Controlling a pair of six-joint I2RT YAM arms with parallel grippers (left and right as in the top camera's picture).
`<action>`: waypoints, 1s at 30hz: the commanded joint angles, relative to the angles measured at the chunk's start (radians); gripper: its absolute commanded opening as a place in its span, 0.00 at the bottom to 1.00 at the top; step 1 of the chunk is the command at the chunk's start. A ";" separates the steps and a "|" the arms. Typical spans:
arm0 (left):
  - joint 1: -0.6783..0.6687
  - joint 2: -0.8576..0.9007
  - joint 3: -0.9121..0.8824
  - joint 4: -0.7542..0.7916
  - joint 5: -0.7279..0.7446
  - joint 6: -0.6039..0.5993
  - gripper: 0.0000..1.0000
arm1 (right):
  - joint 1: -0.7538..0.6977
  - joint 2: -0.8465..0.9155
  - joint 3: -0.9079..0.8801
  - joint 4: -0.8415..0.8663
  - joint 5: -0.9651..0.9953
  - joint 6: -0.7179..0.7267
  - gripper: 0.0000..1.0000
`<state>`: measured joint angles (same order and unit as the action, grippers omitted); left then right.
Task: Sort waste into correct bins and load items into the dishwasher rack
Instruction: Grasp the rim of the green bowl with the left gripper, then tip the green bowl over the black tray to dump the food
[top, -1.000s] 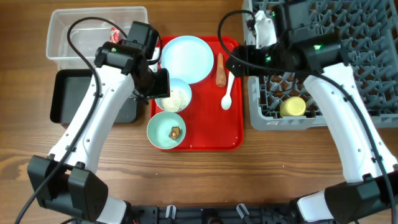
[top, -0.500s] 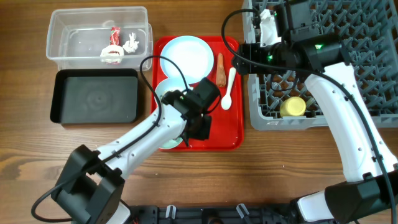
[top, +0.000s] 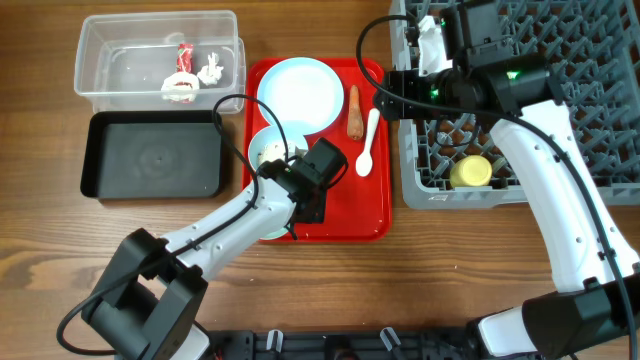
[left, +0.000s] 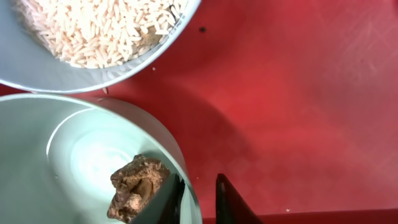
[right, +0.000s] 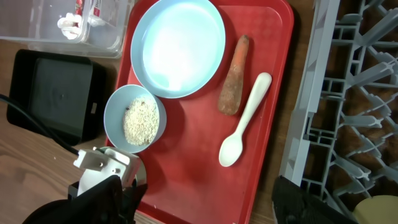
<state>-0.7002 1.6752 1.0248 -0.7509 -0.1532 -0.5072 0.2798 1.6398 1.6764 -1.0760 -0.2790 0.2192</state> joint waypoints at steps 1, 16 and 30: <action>0.006 -0.005 -0.009 0.019 -0.019 -0.003 0.06 | -0.003 0.017 -0.003 -0.002 0.021 -0.011 0.79; 0.014 -0.126 0.087 -0.102 0.040 -0.002 0.04 | -0.003 0.017 -0.003 -0.002 0.021 -0.030 0.79; 0.705 -0.301 0.163 -0.118 0.590 0.295 0.04 | -0.003 0.017 -0.003 -0.012 0.021 -0.035 0.80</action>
<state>-0.1719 1.3739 1.1759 -0.8936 0.1982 -0.3408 0.2798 1.6398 1.6764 -1.0874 -0.2752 0.2035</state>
